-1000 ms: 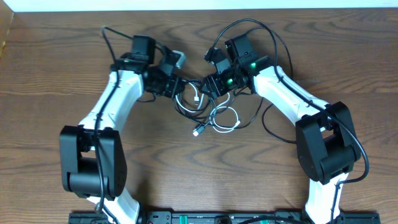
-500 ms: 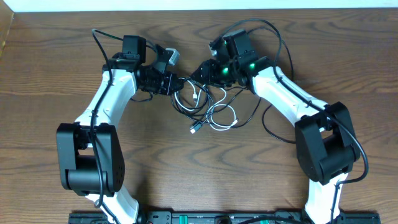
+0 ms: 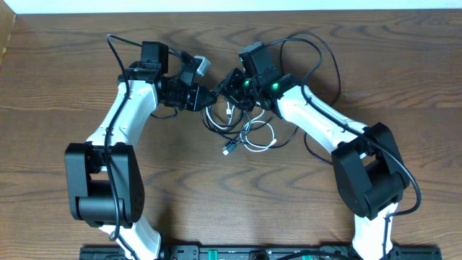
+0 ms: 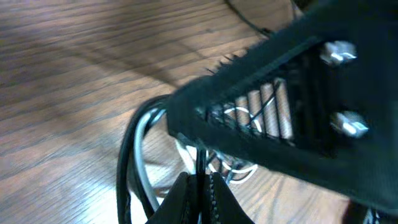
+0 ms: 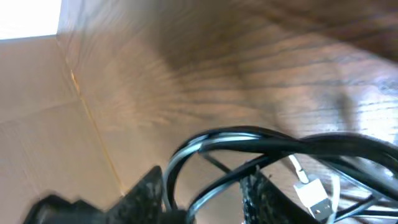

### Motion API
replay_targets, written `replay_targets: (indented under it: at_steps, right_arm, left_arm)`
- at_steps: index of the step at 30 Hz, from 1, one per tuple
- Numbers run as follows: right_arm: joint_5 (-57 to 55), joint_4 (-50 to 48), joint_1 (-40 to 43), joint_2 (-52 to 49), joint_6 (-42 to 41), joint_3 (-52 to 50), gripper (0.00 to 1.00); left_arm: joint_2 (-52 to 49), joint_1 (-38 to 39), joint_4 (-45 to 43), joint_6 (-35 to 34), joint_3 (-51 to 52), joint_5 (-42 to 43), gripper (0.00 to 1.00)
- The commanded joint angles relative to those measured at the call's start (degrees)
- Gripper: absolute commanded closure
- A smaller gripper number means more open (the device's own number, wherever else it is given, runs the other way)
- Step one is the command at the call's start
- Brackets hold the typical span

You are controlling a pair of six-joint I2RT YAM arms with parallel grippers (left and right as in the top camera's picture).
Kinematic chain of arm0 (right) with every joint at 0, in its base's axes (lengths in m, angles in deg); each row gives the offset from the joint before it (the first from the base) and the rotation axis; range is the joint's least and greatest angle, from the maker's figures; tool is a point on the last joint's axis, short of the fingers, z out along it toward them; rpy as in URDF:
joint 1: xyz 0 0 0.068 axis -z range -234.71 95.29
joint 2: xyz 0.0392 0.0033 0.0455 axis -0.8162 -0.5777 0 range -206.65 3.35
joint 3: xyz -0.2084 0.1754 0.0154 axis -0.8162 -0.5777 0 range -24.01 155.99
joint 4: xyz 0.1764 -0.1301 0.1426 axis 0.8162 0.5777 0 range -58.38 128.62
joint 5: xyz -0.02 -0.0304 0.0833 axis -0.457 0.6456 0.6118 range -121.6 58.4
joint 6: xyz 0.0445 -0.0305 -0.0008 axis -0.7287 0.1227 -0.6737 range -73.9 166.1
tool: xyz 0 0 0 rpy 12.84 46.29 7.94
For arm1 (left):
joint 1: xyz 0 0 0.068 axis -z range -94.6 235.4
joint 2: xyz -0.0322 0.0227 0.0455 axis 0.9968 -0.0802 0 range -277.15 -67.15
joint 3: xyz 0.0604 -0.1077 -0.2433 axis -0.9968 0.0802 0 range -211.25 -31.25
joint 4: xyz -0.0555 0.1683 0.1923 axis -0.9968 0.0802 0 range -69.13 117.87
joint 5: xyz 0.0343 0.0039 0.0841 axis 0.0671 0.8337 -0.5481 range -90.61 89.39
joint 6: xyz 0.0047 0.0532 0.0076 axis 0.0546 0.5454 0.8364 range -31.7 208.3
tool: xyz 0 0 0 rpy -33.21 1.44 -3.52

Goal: Untangle cables

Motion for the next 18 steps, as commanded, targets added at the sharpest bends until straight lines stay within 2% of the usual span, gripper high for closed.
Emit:
replay_targets:
  at_steps: [1, 3, 5, 6, 8, 12, 18]
  right_arm:
    - [-2.73, -0.35, -0.2, 0.15, -6.19, 0.09, 0.7]
    - [-2.78, -0.52, -0.48, 0.15, -6.25, 0.09, 0.74]
    - [-3.28, -0.87, -0.85, 0.15, -7.54, 0.09, 0.83]
    - [-3.93, -1.29, -1.07, 0.15, -8.59, 0.09, 0.92]
    - [-4.5, -2.47, -1.29, 0.15, -8.72, 0.09, 0.99]
    - [-5.95, -2.82, -1.36, 0.15, -6.56, 0.09, 0.99]
    - [-4.63, -2.78, -1.4, 0.15, -0.24, 0.09, 0.99]
  left_arm:
    - [-0.57, 0.07, 0.26, 2.78, -0.24, 4.9, 0.93]
    - [-0.57, 0.07, 0.28, 3.21, -0.24, 5.73, 0.93]
    - [-0.57, 0.07, 0.31, 4.04, -0.24, 8.57, 0.92]
    - [-0.57, 0.07, 0.31, 4.7, -0.24, 10.47, 0.93]
    - [-0.57, 0.07, 0.37, 5.33, -0.24, 11.87, 0.92]
    - [-0.57, 0.07, 0.39, 5.55, -0.24, 11.39, 0.93]
    - [-0.57, 0.11, 0.72, 5.46, -0.2, 3.43, 0.92]
